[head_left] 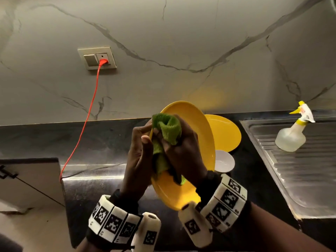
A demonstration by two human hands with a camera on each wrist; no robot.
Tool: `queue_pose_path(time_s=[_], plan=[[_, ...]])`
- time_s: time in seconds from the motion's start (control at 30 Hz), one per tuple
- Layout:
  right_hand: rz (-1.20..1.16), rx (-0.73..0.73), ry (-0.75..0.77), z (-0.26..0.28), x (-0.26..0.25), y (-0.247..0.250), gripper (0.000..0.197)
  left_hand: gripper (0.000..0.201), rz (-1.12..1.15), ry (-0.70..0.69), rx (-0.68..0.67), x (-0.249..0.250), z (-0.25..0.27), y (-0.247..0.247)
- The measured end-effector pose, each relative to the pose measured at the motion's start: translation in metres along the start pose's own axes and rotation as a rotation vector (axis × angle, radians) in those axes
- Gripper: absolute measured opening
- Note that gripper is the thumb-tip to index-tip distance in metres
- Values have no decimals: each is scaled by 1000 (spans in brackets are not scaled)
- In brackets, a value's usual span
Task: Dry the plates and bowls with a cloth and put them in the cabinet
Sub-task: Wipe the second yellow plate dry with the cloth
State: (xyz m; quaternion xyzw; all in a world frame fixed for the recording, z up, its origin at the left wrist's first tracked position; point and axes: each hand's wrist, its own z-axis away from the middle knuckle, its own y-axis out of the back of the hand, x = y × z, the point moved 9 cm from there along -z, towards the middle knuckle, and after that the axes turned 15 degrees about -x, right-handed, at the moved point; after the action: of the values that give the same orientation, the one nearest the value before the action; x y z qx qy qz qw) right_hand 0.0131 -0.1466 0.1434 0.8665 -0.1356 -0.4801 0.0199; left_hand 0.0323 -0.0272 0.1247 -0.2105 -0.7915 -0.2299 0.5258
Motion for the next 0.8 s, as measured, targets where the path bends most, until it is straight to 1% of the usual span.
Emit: queue_pose_path(time_s=[0.07, 0.13, 0.17, 0.2, 0.27, 0.3, 0.37, 0.43, 0.47, 0.53, 0.6, 0.67, 0.7, 0.77, 0.8], plan=[[-42, -55, 61, 17, -12, -10, 16, 84, 4, 13, 37, -6, -1, 6], [-89, -122, 88, 32, -16, -25, 20, 78, 56, 37, 74, -6, 0, 13], [-105, -154, 88, 37, -15, -32, 23, 79, 61, 61, 90, -7, 0, 14], [-109, -175, 82, 40, -15, -36, 25, 85, 59, 83, 100, -10, 0, 15], [-105, -161, 67, 39, -11, -36, 25, 94, 80, 104, 78, -12, 0, 11], [-101, -144, 67, 36, -10, -33, 22, 95, 88, 101, 64, -15, 1, 9], [-93, -76, 72, 24, -10, -21, 14, 91, 52, 76, 35, -13, 3, 4], [-46, -4, 63, 9, -9, -7, 12, 85, 10, 53, 21, -7, 5, 1], [-16, 8, 62, 4, -10, -3, 12, 83, -3, 46, 33, -6, 5, 2], [0, -15, 89, 4, -15, -5, 13, 85, -4, 39, 50, -4, 3, 7], [-64, -94, 101, 15, -17, -18, 15, 92, 43, 64, 56, -5, 0, 12], [-119, -177, 88, 30, -16, -33, 20, 92, 114, 96, 64, -7, -1, 16], [-129, -200, 79, 35, -14, -38, 22, 93, 95, 103, 63, -8, -1, 17], [-120, -198, 80, 37, -12, -38, 18, 93, 52, 110, 51, -9, -2, 14], [-113, -186, 76, 35, -12, -36, 15, 88, 53, 115, 34, -9, -2, 11]])
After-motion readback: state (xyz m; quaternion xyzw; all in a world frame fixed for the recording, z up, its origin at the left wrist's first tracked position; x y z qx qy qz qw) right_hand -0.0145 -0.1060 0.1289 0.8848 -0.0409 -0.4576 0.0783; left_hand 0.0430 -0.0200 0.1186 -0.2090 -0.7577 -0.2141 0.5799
